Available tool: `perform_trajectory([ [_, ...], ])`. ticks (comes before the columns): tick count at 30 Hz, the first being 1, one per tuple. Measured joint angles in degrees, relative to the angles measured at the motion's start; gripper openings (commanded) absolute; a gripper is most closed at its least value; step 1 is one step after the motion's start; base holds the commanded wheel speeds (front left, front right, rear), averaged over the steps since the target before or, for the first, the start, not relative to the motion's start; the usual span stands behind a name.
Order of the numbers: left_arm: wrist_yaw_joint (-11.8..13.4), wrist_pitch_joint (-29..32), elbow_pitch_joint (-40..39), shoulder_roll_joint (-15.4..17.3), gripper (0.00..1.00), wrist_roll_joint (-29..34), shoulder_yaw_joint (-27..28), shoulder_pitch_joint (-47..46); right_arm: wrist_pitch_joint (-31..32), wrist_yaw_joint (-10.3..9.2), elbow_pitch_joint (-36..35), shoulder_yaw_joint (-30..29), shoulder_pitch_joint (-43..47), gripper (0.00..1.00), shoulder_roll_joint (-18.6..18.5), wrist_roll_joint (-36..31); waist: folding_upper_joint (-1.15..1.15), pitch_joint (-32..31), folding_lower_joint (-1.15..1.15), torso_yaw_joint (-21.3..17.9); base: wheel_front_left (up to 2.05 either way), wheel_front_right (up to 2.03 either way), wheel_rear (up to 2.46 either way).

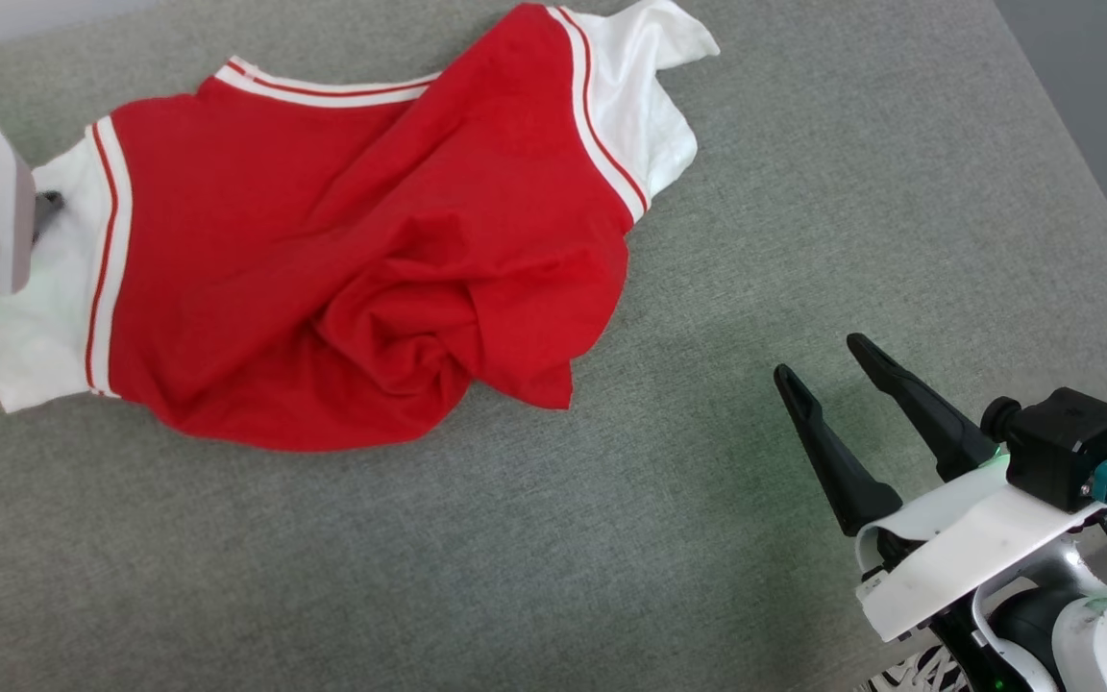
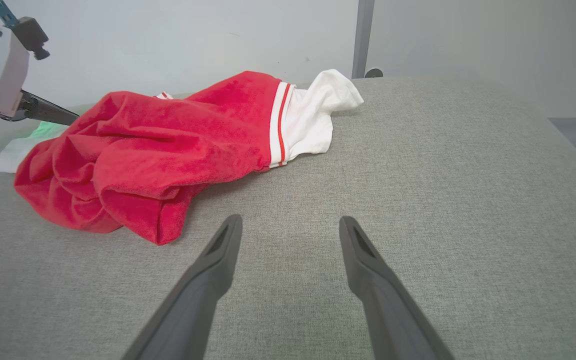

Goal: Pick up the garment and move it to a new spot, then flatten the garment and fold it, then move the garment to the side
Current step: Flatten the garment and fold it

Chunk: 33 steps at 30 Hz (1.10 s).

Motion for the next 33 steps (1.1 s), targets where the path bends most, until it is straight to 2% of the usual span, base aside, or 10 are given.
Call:
perform_trajectory([
  [3,0.01,3.08,-0.60,0.23,1.00,-2.99,-1.10,-0.29,0.16,0.00,-0.24,-0.02,-0.05,1.00,-0.02,0.00,0.00,-0.29,0.00,0.43,0.00,0.00,0.00],
  [5,0.01,4.71,-1.40,0.52,0.42,-4.63,-1.99,-0.56,0.55,0.00,-0.48,-0.09,-0.20,1.00,-0.10,0.00,0.00,-0.30,0.00,0.69,0.00,0.00,0.00],
  [7,0.01,5.91,-2.12,0.73,0.00,-5.87,-2.57,-0.83,0.57,0.00,-0.75,-0.18,-0.58,1.00,-0.18,0.00,0.00,-0.15,0.00,0.81,0.00,0.00,0.00],
  [15,-0.24,5.48,-3.58,1.30,0.00,-7.71,-5.01,-2.10,1.40,0.00,-1.01,-0.52,-2.19,1.00,-0.82,0.93,0.00,0.80,0.00,0.99,0.00,0.00,0.00],
  [21,-0.19,2.86,-4.56,-0.36,0.00,-7.59,-7.93,-4.14,6.35,0.01,1.33,1.47,-13.63,1.00,-6.68,3.78,0.00,1.33,0.00,2.75,0.00,0.00,0.00],
  [24,-0.07,1.26,-5.12,-1.71,0.00,-7.60,-9.49,-5.67,10.44,0.01,6.39,2.64,-22.85,1.00,-8.96,8.25,0.00,1.76,0.00,4.19,0.00,0.00,0.00],
  [27,0.00,0.20,-5.37,-3.48,0.00,-8.05,-11.11,-7.26,13.01,0.00,14.47,4.82,-32.94,1.00,-12.27,9.49,0.00,2.38,0.00,5.89,0.00,0.00,0.00],
  [33,0.00,-1.86,-5.84,-6.65,0.00,-9.42,-14.84,-10.92,15.77,0.01,30.63,11.80,-47.95,1.00,-13.93,12.00,0.00,4.15,0.00,9.68,0.00,0.00,0.00],
])
